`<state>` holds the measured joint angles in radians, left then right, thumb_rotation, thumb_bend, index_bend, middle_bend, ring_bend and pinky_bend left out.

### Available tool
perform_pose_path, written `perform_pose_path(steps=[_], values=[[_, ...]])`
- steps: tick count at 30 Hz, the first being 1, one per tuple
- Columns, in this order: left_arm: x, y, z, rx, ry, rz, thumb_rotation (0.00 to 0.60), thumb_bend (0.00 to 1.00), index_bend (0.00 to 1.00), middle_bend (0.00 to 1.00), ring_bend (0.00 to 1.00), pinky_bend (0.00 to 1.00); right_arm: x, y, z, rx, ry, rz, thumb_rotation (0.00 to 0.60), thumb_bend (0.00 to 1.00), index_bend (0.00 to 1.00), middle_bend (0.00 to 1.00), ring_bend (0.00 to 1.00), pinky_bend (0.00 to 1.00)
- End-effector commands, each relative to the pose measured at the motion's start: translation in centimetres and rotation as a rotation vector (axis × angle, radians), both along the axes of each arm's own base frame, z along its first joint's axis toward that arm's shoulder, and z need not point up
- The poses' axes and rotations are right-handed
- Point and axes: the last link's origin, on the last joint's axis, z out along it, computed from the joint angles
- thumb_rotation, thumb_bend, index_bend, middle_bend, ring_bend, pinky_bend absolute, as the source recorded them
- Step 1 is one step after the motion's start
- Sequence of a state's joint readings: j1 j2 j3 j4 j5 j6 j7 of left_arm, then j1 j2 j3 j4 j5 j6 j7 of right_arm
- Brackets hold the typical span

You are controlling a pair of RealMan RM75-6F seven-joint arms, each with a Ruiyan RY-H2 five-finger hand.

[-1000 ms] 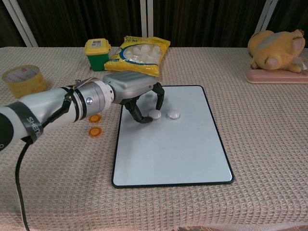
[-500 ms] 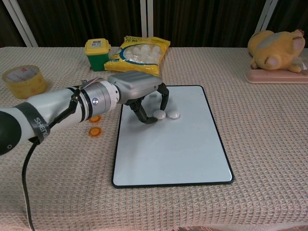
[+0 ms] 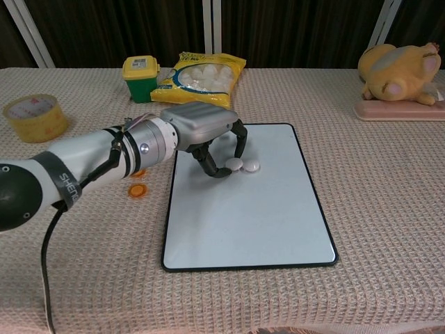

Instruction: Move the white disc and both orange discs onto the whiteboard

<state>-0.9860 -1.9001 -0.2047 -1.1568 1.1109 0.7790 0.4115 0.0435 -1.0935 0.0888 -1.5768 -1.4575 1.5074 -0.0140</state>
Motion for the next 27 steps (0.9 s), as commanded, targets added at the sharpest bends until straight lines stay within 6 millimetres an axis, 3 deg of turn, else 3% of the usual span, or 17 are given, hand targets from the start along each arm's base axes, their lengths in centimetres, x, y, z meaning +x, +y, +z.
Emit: perform_pose_path(steps=[1, 27], values=[[-0.02, -0.01, -0.07, 0.001, 0.004, -0.002, 0.583, 0.28, 0.5, 0.25, 0.14, 0.23, -0.02, 0.01, -0.02, 0.001, 0.0, 0.0, 0.6, 0.2, 0.0, 0.0, 0.0, 0.0], [-0.23, -0.65, 0.11, 0.011, 0.015, -0.029, 0.586, 0.28, 0.48, 0.25, 0.14, 0.23, 0.05, 0.13, -0.06, 0.002, 0.003, 0.0, 0.6, 0.2, 0.0, 0.0, 0.0, 0.0]])
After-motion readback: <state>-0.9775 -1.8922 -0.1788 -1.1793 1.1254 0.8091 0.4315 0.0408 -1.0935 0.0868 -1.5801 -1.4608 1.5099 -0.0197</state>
